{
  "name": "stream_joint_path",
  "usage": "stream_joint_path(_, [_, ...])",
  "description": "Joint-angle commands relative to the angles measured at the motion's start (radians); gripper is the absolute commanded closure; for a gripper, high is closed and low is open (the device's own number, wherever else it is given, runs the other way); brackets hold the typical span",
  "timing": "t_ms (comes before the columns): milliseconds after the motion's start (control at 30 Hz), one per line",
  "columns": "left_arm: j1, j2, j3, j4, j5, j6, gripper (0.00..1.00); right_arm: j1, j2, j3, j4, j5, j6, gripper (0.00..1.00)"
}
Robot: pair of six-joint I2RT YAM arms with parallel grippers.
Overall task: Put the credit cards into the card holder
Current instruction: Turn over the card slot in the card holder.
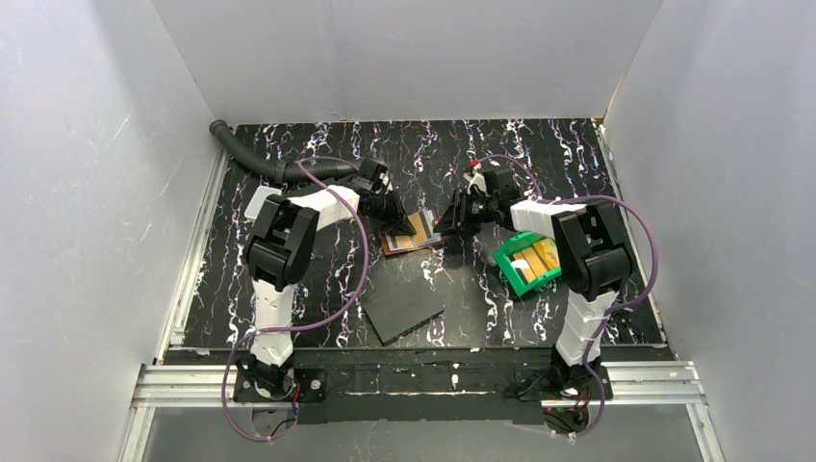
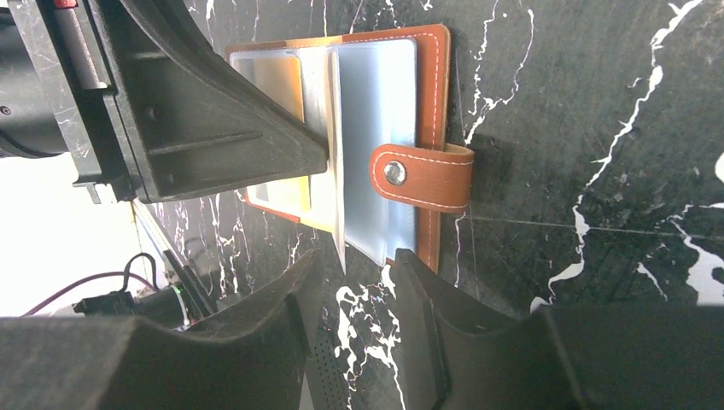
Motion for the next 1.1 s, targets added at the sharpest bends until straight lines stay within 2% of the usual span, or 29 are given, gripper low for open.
stream_joint_path(0, [0.0,0.025,-0.02,-0.037,-0.029,0.018,0.87,0.022,-0.021,0.056,-0.011,-0.003,-0.022,0.57])
stream_joint_path(133, [0.0,0.024,-0.019,-0.037,-0.029,0.017,0.87,0.04,0.007,0.072,0.011,-0.016,-0.008,0.64])
stream_joint_path(467, [0.0,0.017,-0.022,-0.037,-0.02,0.019,0.87,0.051,0.059,0.081,0.089,-0.052,0.042,0.65])
stream_joint_path(533, [0.001,0.004,-0.024,-0.032,-0.009,0.019,0.79,0.061,0.053,0.078,0.109,-0.053,0.045,0.69])
stream_joint_path(600, [0.008,-0.03,-0.04,-0.017,-0.002,0.012,0.64,0.074,0.047,0.085,0.101,-0.033,0.026,0.8])
stream_joint_path(667, [0.02,-0.077,-0.057,0.006,0.007,0.005,0.55,0.085,0.042,0.096,0.072,0.015,-0.002,0.91])
stream_joint_path(733, [0.037,-0.122,-0.056,-0.011,0.017,0.012,0.49,0.099,0.04,0.118,0.017,0.071,-0.045,0.96])
stream_joint_path(833, [0.072,-0.209,-0.07,-0.055,0.033,0.033,0.47,0.131,0.041,0.188,-0.125,0.152,-0.133,0.96])
stream_joint_path(967, [0.141,-0.365,-0.163,-0.074,0.066,0.042,0.41,0.164,0.028,0.227,-0.189,0.229,-0.179,0.96])
stream_joint_path(1067, [0.195,-0.495,-0.253,-0.08,0.112,0.034,0.38,0.217,0.032,0.291,-0.279,0.316,-0.225,0.91])
